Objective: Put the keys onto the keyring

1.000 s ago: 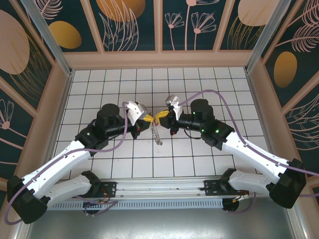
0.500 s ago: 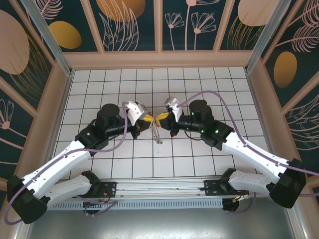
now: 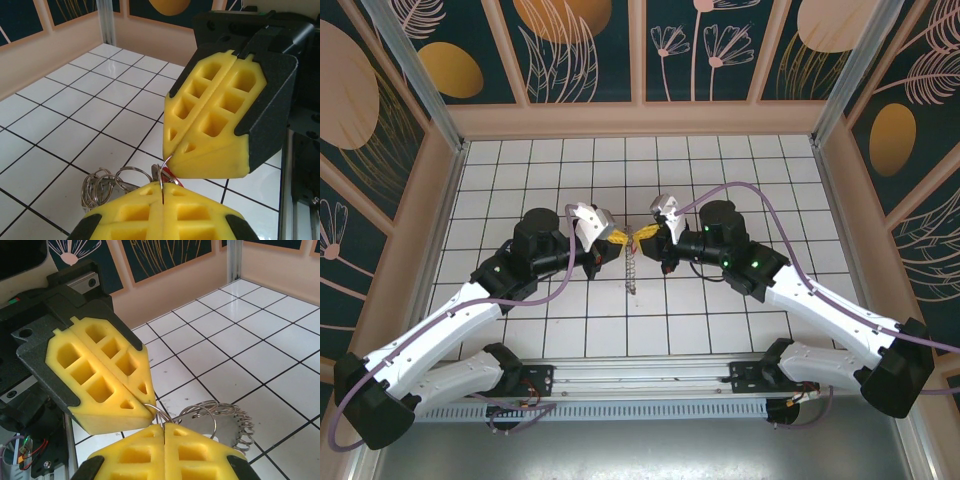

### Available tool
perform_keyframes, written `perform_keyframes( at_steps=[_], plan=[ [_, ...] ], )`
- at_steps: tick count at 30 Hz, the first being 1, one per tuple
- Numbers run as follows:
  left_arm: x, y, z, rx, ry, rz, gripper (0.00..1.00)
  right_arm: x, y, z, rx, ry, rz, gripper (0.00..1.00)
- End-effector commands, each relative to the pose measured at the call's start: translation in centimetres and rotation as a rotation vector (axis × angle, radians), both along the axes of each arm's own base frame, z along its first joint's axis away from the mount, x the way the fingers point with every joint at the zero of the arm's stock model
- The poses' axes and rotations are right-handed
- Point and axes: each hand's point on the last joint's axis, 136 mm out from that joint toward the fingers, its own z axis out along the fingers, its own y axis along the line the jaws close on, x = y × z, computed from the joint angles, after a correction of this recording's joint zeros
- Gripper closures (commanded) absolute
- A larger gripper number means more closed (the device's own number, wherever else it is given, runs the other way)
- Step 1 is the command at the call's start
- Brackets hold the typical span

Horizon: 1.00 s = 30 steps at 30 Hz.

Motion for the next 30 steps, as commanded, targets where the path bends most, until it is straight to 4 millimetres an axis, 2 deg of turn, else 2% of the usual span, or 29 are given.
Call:
perform_keyframes(
  at_steps=[1,30],
  plan=[
    [-0.91,-0.22,2.08,-0.051,-0.067,-0.047,1.0,1.45,-0.41,1.26,0.045,-0.027,-0.064,1.0],
    [-1.0,-0.38,1.76,-0.043,-0.065,-0.059,1.0,2.44,-0.04,1.77,0.079,-0.005,-0.055,1.0]
  ],
)
